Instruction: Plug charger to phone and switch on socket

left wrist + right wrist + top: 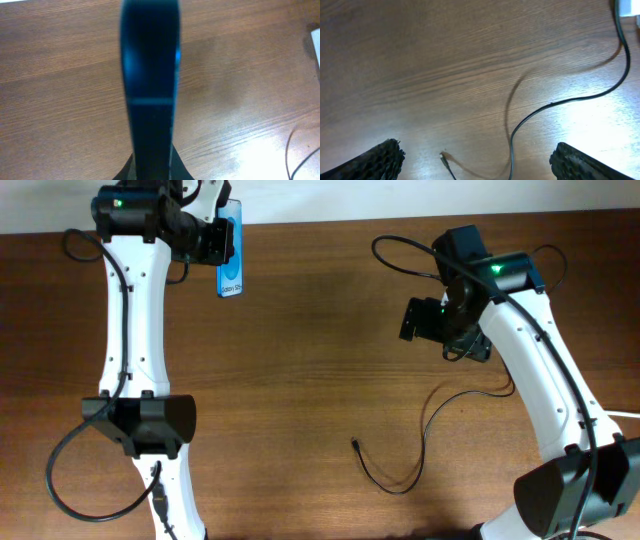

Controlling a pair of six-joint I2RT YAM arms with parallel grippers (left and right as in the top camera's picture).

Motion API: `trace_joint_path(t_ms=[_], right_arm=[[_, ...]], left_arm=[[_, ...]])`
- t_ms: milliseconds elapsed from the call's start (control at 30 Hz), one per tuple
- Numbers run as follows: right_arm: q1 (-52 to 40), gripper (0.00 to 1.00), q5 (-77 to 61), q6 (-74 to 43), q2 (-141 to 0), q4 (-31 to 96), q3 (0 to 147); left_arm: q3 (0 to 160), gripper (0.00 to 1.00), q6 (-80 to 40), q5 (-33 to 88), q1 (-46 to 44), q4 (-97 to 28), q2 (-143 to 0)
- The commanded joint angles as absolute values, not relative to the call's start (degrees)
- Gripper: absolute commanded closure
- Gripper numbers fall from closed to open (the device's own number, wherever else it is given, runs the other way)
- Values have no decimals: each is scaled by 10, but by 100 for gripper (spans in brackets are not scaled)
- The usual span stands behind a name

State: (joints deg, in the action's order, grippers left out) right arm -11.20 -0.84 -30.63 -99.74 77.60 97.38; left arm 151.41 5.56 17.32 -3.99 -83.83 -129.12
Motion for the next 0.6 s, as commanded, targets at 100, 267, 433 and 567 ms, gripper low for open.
trace_joint_path(t_ms=[100,267,433,567], right_arm=[[-161,0,-30,-290,-1008,767,931],[-222,1,-21,-323,-1008,746,931],[-230,2,-24,-268,-1009,746,931],[-230,2,-69,-231,-1010,740,893]], left_arm=[[1520,100,2,86,-35,-827,-1288],[1520,100,-22,55,-13,-827,-1288],[1520,100,-37,55,13,-820,-1288],[1520,100,-37,56,16,-806,-1295]])
